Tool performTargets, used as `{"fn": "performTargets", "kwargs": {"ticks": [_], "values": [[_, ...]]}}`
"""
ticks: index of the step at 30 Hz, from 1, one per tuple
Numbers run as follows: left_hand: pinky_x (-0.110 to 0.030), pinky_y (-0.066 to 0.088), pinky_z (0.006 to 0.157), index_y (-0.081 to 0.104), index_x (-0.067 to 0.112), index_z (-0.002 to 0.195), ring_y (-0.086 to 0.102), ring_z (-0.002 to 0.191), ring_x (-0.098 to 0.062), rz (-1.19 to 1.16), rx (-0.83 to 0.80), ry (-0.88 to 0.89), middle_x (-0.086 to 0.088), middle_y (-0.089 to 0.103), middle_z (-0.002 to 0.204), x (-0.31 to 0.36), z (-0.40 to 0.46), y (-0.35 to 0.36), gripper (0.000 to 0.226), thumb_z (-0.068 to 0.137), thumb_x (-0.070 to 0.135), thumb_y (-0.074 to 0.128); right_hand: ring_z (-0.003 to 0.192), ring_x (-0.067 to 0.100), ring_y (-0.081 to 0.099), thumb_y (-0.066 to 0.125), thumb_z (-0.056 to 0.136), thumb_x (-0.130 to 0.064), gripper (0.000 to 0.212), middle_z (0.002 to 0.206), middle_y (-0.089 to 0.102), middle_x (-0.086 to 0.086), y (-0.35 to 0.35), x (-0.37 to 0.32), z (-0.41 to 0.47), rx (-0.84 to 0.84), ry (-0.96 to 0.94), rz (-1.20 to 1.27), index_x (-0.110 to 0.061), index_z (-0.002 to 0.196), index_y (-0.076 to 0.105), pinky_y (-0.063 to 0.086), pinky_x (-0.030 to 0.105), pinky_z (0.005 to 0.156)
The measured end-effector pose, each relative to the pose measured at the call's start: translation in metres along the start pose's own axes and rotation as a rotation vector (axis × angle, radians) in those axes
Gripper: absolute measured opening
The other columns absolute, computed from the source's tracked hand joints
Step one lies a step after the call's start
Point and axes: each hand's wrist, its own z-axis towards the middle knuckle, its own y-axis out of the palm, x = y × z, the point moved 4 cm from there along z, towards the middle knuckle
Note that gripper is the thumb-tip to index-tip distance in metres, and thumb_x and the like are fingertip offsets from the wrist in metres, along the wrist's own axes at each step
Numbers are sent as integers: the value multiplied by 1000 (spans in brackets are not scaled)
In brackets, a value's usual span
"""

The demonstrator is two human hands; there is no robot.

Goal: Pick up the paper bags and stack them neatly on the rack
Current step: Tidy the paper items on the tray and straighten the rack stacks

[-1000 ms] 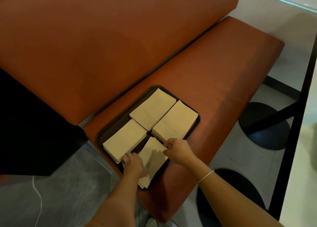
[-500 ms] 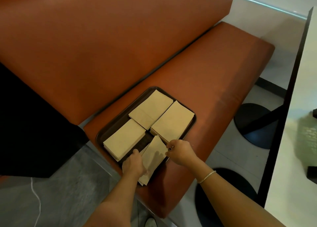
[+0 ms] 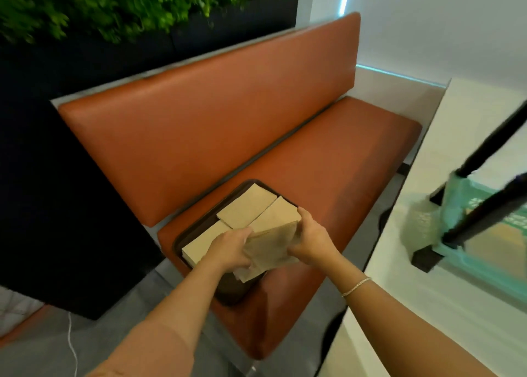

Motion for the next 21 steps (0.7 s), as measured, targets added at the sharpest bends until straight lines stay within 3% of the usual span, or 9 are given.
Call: {"fn": "performTargets", "kwargs": {"ticks": [4,7,9,12,21], "values": [[-33,49,76,54,22,99,56,97,-17,62,31,129,5,61,103,66,-23,-27,45,65,28,82,107,22,55,61,84,-8,64,127,54,7,-53,12,-51,151,-98,45,-20,141,33,44,19,75],[-32,47,75,54,23,89,56,94,-17,49,38,224,5,60,96,116,-40,-37,41,61,28,85,91,14,53,57,84,-5,47,112,58,2,-88,36,-91,225,-90,82,-22,127,48,39,16,69],[-32,47,75,53,34,79,56,93,-16,23,36,290,8,60,92,147,-50,-36,38,60,26,84,89,15,55,56,83,-5,42,103,60,0,-107,57,-120,270,-85,76,-22,121,51,38,16,69],[-31,51,80,62,31,92,58,96,-11,-30,31,346,10,65,98,191,-64,-24,39,59,26,82,91,13,52,58,81,-4,40,103,59,-2,-127,94,-164,348,-52,95,-21,117,55,40,19,75],[-6,42,63,64,30,91,59,83,-6,-338,35,445,10,65,87,304,-98,54,40,59,16,84,82,11,51,60,84,-6,23,98,65,0,-153,212,-259,592,123,165,-16,105,63,30,13,63]]}}
